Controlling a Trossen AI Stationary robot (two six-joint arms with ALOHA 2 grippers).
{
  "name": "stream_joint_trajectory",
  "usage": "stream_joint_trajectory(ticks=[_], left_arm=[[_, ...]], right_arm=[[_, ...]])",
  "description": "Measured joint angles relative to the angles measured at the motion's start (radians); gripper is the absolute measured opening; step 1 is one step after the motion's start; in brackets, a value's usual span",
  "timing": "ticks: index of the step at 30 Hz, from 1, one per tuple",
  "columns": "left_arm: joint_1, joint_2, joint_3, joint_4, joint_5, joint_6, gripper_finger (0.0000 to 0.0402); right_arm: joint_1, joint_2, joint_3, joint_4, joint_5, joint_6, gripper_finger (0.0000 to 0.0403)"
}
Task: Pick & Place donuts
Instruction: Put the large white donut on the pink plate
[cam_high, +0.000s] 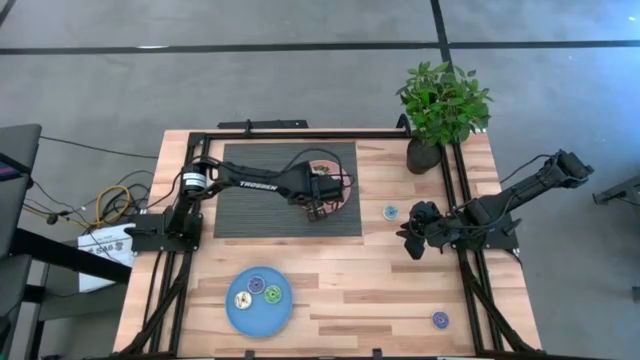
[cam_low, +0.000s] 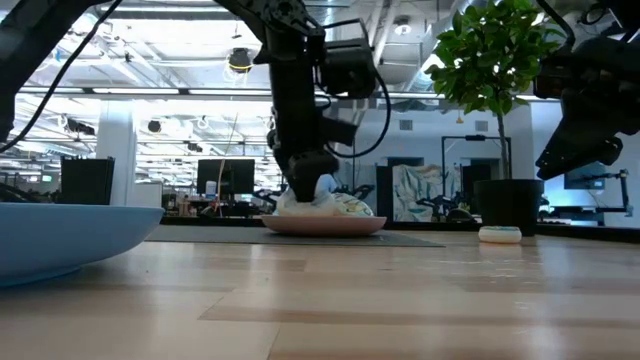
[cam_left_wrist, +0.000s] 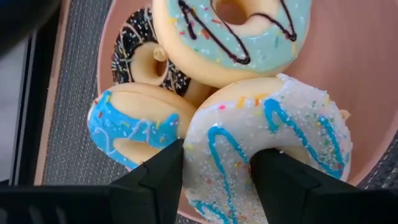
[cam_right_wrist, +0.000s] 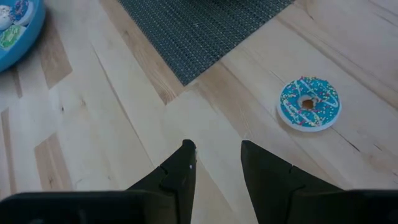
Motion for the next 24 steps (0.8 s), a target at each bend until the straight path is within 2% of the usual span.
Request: stream_joint_trajectory(ticks=[13, 24], left_arm=[[-0.002, 0.000, -0.006, 0.048, -0.025, -0.009, 0.0170], [-0.002, 0.000, -0.006, 0.049, -0.025, 0.070, 0.0170]], right_arm=[[0.000, 0.000, 0.000, 0.000, -0.001, 0.000, 0.0118], [0.000, 0.000, 0.000, 0.000, -0.001, 0.000, 0.0118]])
